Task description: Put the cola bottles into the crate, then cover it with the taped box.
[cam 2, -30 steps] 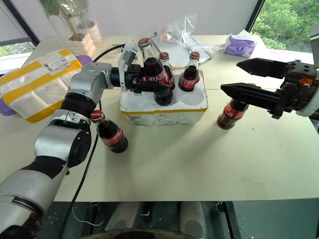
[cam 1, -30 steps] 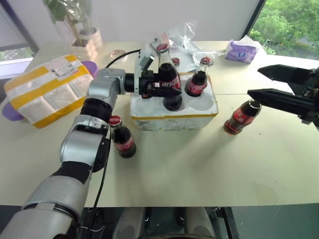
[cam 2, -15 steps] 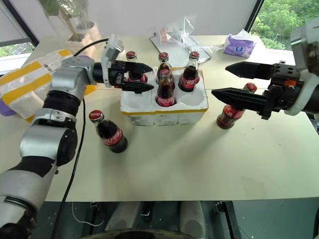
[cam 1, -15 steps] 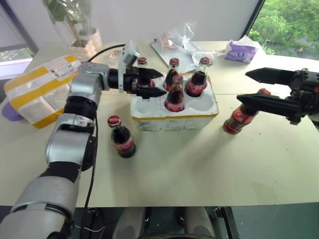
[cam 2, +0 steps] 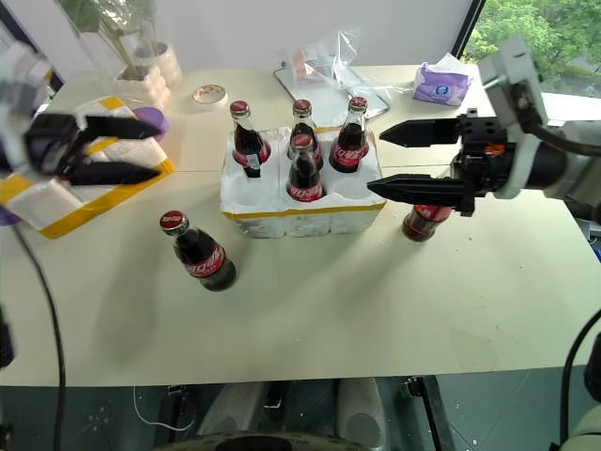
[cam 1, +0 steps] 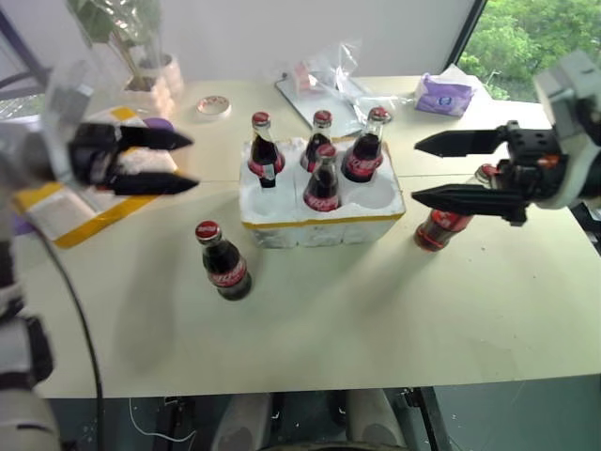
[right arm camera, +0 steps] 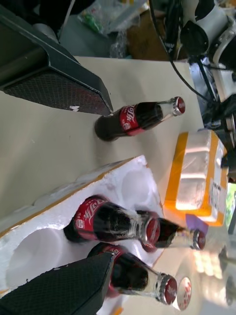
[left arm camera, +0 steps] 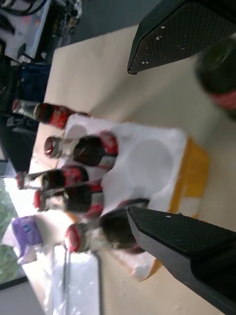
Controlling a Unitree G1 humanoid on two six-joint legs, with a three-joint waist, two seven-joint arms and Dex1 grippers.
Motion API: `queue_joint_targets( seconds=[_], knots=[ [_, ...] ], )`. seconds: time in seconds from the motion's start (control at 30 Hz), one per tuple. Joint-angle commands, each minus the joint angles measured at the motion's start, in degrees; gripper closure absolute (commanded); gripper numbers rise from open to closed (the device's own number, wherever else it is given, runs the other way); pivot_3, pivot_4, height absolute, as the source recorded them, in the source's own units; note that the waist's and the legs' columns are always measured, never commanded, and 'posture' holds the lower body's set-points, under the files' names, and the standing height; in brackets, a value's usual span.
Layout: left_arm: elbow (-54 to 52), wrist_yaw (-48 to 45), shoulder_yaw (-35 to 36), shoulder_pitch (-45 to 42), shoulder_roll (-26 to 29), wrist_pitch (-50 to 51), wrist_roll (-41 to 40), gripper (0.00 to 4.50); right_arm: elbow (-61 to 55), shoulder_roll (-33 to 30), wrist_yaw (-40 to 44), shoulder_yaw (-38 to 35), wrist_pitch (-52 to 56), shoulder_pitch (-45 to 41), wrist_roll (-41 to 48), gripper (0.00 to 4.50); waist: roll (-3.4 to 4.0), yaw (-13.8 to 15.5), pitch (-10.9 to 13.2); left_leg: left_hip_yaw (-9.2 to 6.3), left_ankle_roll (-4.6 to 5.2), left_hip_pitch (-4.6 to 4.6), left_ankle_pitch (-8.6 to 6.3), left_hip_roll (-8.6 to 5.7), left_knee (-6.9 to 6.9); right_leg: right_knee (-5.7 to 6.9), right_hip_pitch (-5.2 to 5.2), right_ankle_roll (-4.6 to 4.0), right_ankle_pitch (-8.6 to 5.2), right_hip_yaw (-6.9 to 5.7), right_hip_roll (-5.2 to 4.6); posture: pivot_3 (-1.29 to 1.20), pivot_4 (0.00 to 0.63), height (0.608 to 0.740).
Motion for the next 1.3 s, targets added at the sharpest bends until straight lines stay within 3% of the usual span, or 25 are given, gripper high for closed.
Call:
queue_joint_targets(
  seconds=[0.03,0.2,0.37,0.63,1.17,1.27,1.3],
  knots=[
    [-12.81,-0.31,7.72,10.17,4.57,4.38,-5.88,0.02,0.65,0.68,3.58,0.83,-1.96,-2.28,-2.05,0.00,0.02,0.21,0.01,-0.01,0.00,0.00,0.00,0.00,0.00,-0.02,0.01,0.00,0.00,0.01,0.00,0.00,0.150,0.738],
    [-21.62,2.76,13.77,25.27,5.43,1.89,-5.50,0.02,1.36,1.09,8.12,2.55,-2.71,-3.66,-4.02,0.00,0.04,0.17,0.01,-0.01,-0.02,0.03,-0.01,0.00,-0.03,-0.05,0.02,-0.02,-0.01,0.02,-0.02,0.00,0.150,0.738],
    [-24.97,8.41,13.55,33.12,2.33,-4.30,-3.12,0.02,2.41,1.95,9.56,3.13,-2.30,-5.77,-5.37,0.00,0.06,0.12,0.01,-0.01,-0.04,0.05,-0.01,0.02,-0.05,-0.05,0.02,-0.03,-0.01,0.02,-0.08,0.00,0.150,0.738],
    [-26.39,19.15,4.78,34.21,-4.58,-10.59,-0.01,0.02,2.02,2.10,8.84,1.24,-0.28,-6.33,-4.67,0.00,0.07,0.32,0.00,0.00,-0.04,0.07,-0.02,0.00,-0.08,-0.06,0.03,-0.02,-0.01,0.11,-0.12,0.00,0.150,0.738],
    [-17.92,24.46,-8.11,27.29,-11.26,-16.38,2.54,0.02,0.02,2.50,4.88,-1.95,3.72,-5.45,-3.13,0.00,0.08,1.37,0.00,0.04,-0.03,0.08,-0.02,0.00,-0.08,-0.06,0.03,-0.02,-0.01,0.13,-0.13,0.00,0.150,0.738],
    [-17.17,24.61,-8.13,25.72,-11.90,-16.02,1.53,0.82,-0.58,2.63,3.83,-2.64,4.27,-4.80,-2.50,0.00,0.08,1.32,0.00,0.04,-0.02,0.08,-0.02,0.00,-0.08,-0.07,0.03,-0.02,0.00,0.13,-0.13,0.00,0.150,0.738],
    [-17.13,24.72,-7.69,24.99,-11.86,-15.15,0.60,1.29,-0.89,2.65,3.54,-2.93,4.38,-4.39,-2.30,0.00,0.08,1.32,0.00,0.04,-0.02,0.08,-0.02,0.00,-0.08,-0.07,0.03,-0.02,0.00,0.13,-0.13,0.00,0.150,0.738]
  ],
)
